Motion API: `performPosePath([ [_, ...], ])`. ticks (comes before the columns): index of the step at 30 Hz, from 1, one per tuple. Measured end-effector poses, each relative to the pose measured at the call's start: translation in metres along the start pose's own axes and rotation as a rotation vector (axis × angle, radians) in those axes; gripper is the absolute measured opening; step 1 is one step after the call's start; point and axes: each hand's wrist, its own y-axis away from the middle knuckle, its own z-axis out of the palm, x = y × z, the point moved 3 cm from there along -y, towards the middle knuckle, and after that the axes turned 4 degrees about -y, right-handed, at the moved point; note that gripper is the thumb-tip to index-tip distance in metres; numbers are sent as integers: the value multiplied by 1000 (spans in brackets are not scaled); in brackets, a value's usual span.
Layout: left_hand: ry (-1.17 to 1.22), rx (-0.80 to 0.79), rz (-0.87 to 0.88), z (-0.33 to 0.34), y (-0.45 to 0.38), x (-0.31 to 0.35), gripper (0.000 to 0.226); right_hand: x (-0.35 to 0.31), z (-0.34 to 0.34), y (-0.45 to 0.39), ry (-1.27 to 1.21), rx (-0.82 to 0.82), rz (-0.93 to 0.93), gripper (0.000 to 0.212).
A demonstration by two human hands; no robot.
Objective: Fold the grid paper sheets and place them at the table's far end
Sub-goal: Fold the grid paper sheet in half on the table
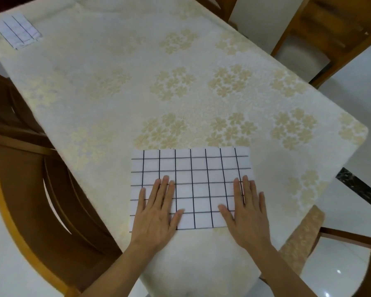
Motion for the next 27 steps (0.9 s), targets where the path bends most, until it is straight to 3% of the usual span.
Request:
performPosePath([
  [10, -12, 16, 41, -20, -67, -24, 71, -58, -21, -67, 16, -18, -178, 75],
  [27, -10, -46, -82, -24, -84, -41, 71, -57, -8, -103, 46, -22, -166, 78],
])
